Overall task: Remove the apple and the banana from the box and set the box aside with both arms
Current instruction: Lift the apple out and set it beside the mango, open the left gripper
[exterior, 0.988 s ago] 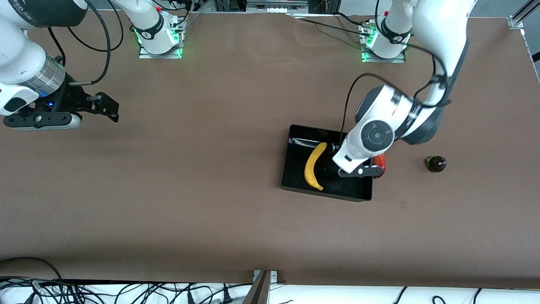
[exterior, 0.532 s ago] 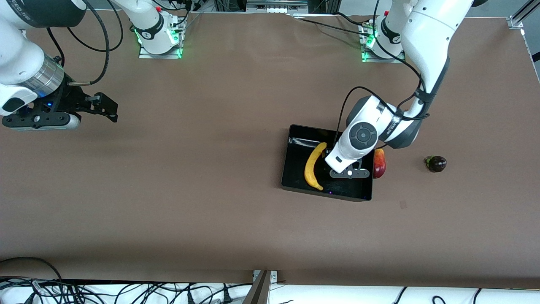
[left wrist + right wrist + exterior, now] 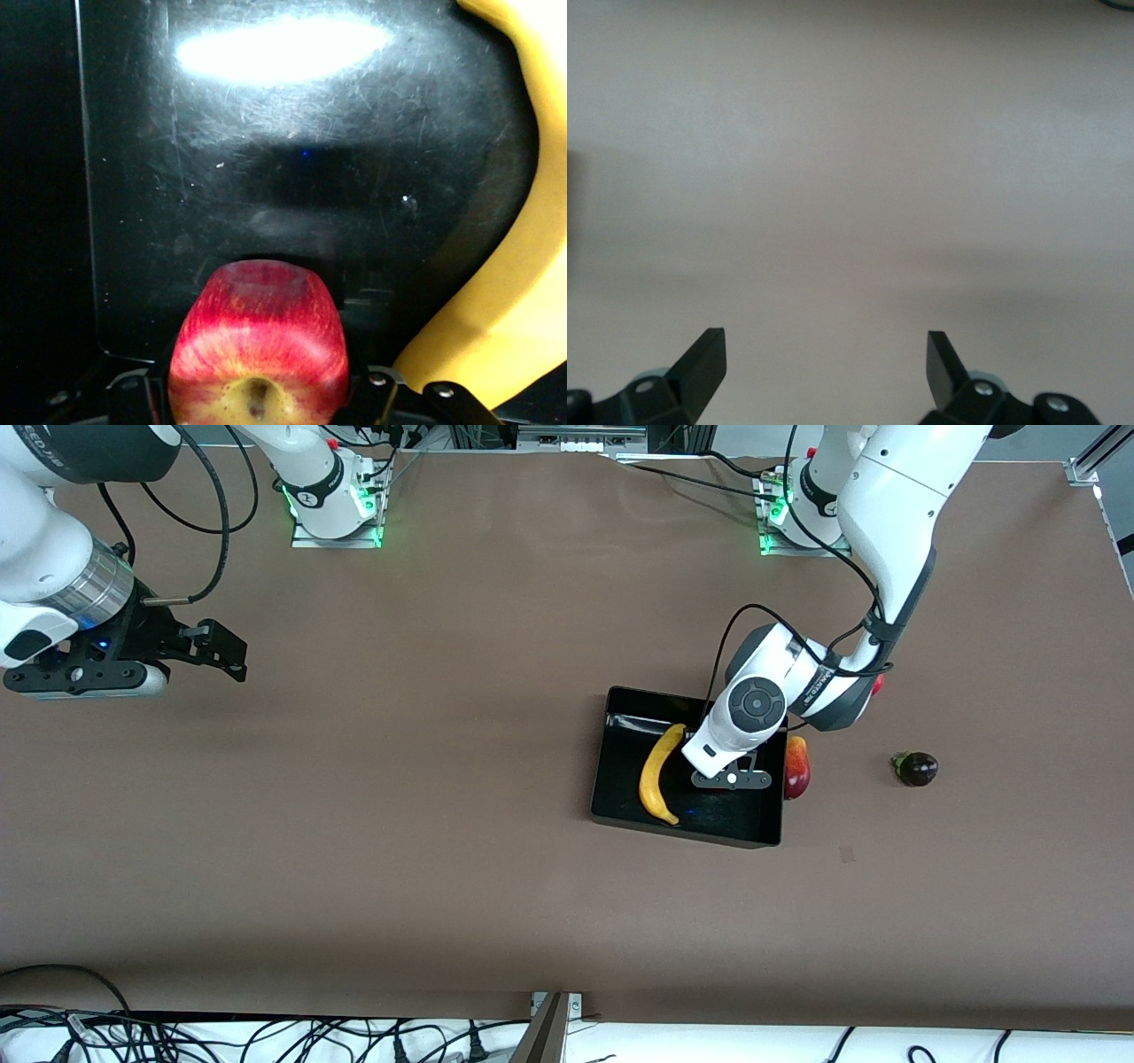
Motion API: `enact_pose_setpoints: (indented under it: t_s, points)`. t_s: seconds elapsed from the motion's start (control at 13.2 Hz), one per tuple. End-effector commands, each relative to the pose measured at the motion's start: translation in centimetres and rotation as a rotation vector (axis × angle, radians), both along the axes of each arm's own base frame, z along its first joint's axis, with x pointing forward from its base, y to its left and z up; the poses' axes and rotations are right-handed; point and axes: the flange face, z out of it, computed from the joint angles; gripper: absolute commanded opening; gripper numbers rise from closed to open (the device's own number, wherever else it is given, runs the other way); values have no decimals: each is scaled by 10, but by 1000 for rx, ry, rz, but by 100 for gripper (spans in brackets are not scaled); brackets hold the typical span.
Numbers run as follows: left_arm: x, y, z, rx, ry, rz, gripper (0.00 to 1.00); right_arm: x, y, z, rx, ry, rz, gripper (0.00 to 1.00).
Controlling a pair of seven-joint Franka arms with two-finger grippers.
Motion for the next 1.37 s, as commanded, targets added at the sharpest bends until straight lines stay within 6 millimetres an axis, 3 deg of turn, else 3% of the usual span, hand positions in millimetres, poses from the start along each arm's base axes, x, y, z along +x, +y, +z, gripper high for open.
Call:
enact_pose_setpoints:
  t_s: [0.0, 0.23, 0.3, 0.46, 0.53, 0.61, 0.68, 0.84, 0.99, 1.14, 1.22, 1.29]
  points:
    - [3, -4, 22, 36, -6, -5, 0, -1, 0, 5, -12, -8, 3, 100]
    - [42, 0, 101, 88, 32, 29, 0, -1, -1, 5, -12, -9, 2, 100]
    - [50, 12, 122, 120, 65, 42, 5, -1, -1, 4, -12, -9, 2, 100]
    - [62, 56, 127, 122, 109, 14, 5, -1, 0, 4, -11, -9, 2, 100]
    - [69, 90, 130, 99, 126, -28, 5, 0, 0, 3, -10, -9, 2, 100]
    - [73, 128, 124, 63, 157, -87, 5, -1, 0, 4, -10, -11, 2, 100]
    - [74, 152, 115, 35, 181, -145, 5, 0, 0, 3, -10, -9, 3, 100]
    - [64, 204, 79, -16, 156, -185, 5, 0, 0, 3, -9, -7, 14, 100]
    - [34, 239, 35, -54, 107, -193, 7, -1, 2, 3, -8, -7, 18, 100]
    - [14, 244, 6, -76, 58, -192, 14, -2, 4, 3, -8, -2, 20, 100]
    - [11, 243, 1, -81, 38, -193, 37, -2, 4, 3, -8, -2, 20, 100]
    - [12, 244, 2, -82, 32, -191, 80, -2, 4, 2, -8, -1, 21, 100]
